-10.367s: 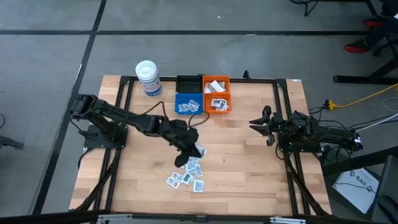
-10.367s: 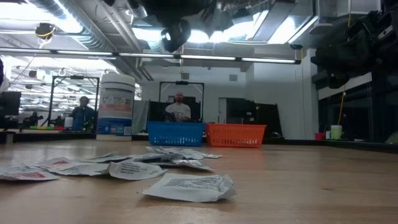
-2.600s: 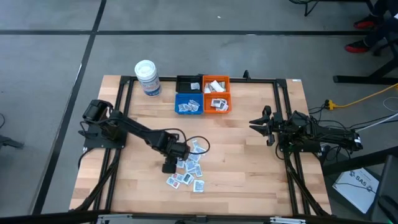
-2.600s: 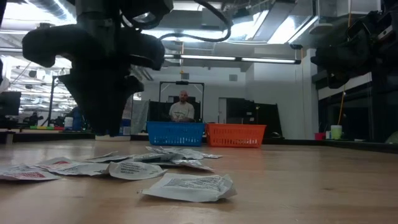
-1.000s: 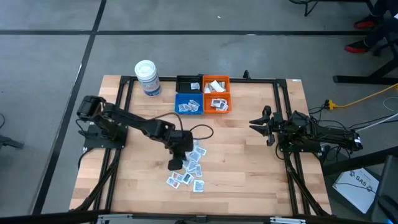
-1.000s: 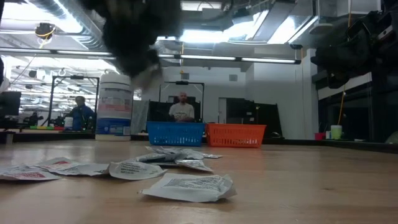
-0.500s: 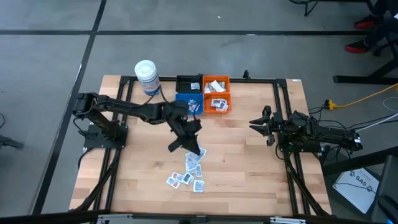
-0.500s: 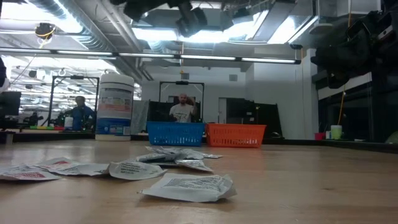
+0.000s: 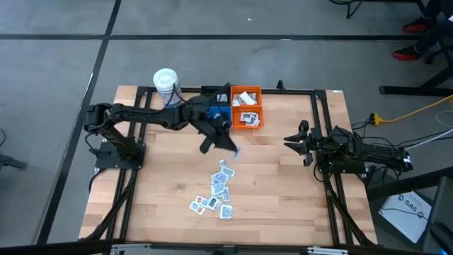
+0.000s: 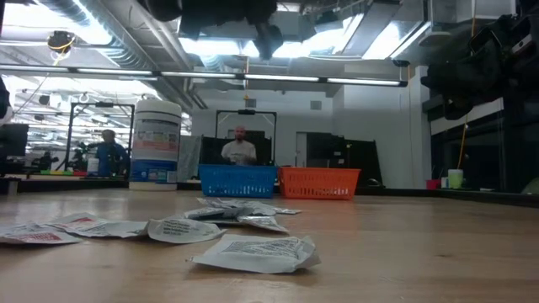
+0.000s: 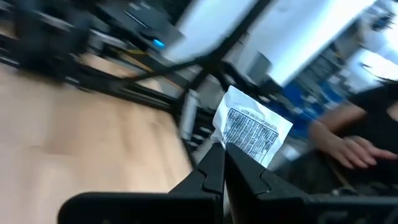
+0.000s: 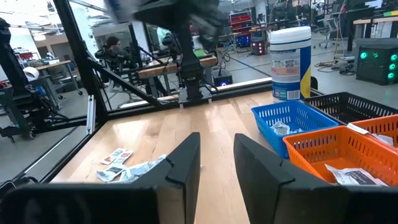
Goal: Pick & Place First Aid Supplies
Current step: Put the alcohol pad into the black bin
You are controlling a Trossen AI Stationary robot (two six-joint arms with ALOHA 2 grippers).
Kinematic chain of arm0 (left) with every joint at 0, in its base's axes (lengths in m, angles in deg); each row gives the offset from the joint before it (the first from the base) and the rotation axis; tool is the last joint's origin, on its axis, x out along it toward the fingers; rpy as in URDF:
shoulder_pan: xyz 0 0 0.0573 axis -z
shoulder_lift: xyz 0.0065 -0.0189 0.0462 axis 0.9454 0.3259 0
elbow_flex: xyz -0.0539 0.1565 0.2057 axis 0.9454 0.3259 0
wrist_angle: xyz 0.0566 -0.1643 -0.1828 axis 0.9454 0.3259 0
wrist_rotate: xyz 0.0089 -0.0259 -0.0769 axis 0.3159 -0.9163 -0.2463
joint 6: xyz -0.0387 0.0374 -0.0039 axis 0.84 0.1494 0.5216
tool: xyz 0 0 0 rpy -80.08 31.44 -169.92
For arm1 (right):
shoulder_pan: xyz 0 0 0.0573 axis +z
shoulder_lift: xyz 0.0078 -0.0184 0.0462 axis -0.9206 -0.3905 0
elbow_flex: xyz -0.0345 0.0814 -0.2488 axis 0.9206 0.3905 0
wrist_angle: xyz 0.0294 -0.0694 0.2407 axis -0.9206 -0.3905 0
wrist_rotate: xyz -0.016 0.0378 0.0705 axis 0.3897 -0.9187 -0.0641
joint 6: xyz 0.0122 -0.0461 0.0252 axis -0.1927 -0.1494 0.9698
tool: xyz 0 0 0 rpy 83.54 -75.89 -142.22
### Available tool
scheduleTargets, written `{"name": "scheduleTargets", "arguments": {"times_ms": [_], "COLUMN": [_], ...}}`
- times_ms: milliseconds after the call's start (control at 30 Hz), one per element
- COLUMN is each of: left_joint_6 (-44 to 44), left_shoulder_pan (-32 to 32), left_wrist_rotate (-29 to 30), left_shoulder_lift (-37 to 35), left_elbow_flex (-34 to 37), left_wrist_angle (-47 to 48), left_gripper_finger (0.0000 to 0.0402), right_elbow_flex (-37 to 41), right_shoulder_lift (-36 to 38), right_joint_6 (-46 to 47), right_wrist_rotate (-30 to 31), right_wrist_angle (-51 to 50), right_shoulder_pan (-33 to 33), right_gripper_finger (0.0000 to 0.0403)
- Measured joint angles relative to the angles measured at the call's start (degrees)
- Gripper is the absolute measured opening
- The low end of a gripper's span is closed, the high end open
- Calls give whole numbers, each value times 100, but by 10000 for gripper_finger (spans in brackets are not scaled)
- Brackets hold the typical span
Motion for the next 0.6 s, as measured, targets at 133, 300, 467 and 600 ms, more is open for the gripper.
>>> {"name": "scheduleTargets", "arguments": {"times_ms": [133,300,467,600], "left_joint_6": [-185,-535,-887,-1075], "left_shoulder_pan": [-292,-619,-1006,-1364], "left_wrist_rotate": [669,1724,2573,2913], "left_shoulder_lift": [0,0,0,0], "left_elbow_flex": [0,0,0,0], "left_wrist_angle": [6,207,911,1316], "left_gripper_finger": [2,2,2,2], "right_elbow_flex": [-2,0,-2,-2], "right_shoulder_lift": [0,0,2,1], "right_joint_6": [-2,-2,0,-2], "right_wrist_rotate": [0,-2,-1,-2], "right_wrist_angle": [0,0,0,0], "right_shoulder_pan": [0,-2,-1,-1], "right_gripper_finger": [100,100,100,100]}}
